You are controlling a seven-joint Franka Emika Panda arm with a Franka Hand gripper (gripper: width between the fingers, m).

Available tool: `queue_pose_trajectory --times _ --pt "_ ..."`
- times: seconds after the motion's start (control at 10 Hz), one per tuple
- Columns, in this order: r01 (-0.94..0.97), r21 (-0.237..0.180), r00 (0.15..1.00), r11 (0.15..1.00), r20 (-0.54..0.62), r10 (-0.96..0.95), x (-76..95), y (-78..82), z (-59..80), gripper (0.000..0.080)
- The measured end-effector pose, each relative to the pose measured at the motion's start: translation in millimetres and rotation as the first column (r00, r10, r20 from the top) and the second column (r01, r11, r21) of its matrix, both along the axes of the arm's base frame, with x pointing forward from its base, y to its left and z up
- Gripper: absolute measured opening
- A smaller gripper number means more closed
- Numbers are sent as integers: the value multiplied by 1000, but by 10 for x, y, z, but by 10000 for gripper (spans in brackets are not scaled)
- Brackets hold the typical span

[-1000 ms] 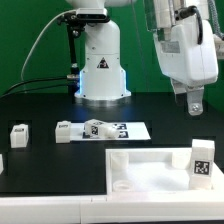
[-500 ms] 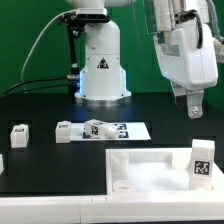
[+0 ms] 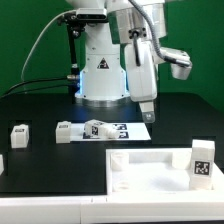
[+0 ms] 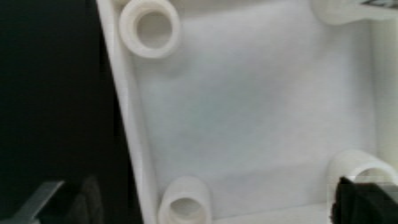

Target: Assemble square table

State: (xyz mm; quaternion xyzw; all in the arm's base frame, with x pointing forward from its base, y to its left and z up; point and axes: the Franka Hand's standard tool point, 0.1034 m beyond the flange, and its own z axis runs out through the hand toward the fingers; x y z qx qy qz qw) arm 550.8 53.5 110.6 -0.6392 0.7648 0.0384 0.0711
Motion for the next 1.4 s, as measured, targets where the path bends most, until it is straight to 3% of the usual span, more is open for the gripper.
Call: queue_pose_trajectory --times 0.3,0.5,0.6,0.7,1.1,1.2,1.4 --pt "17 1 1000 1000 -8 -17 -40 -24 -36 648" --pt "121 -28 993 992 10 -121 -405 -350 -265 648" --pt "200 -68 979 977 57 -196 -671 -545 -405 648" --pt "209 -102 976 973 83 -201 -815 -610 -474 648" --pt "204 -95 977 974 79 -197 -807 -588 -491 648" --pt "268 -104 959 958 119 -256 -940 -750 -512 648" --pt "289 -91 953 953 126 -277 -1270 -805 -467 648"
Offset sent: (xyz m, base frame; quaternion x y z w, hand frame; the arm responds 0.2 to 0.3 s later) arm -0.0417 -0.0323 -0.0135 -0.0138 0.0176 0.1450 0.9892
